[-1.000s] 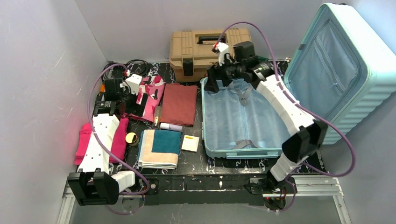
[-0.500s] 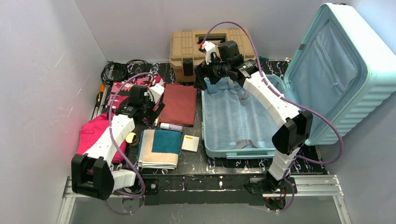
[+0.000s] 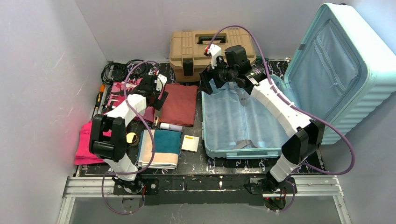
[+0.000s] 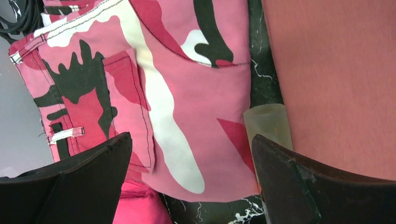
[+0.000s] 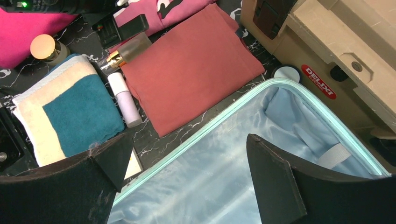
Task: Pack the luggage
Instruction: Pick up the clothes from the corner of the board.
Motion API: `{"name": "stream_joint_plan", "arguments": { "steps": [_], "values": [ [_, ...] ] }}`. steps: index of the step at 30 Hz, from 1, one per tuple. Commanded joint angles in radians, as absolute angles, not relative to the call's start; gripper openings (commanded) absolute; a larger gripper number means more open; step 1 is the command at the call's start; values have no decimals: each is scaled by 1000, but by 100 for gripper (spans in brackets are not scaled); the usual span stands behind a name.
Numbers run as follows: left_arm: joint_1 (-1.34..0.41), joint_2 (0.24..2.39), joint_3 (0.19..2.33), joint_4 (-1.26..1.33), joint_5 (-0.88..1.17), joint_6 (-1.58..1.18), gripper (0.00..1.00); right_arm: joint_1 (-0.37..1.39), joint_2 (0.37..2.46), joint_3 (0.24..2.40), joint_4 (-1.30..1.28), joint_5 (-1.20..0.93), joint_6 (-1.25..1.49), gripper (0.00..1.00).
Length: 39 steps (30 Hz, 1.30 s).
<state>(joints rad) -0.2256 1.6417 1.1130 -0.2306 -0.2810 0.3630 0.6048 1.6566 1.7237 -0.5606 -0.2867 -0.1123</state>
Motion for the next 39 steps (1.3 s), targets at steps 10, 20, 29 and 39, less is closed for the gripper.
{"name": "stream_joint_plan", "arguments": {
  "steps": [10, 20, 29, 39],
  "values": [
    [-243, 1812, 1298, -229, -312, 365, 99, 604, 1609, 1688, -486, -273, -145, 100],
    [-245, 1849, 1321, -369, -221, 421, 96, 604, 1586, 1664, -473, -269, -151, 100],
    [-245, 1784, 1263, -473, -239, 491, 91, 604, 1585, 1655, -470, -275, -153, 100],
    [-246, 1821, 1298, -427, -284, 471, 92, 604, 1589, 1664, -469, -283, -145, 100]
  ]
}}
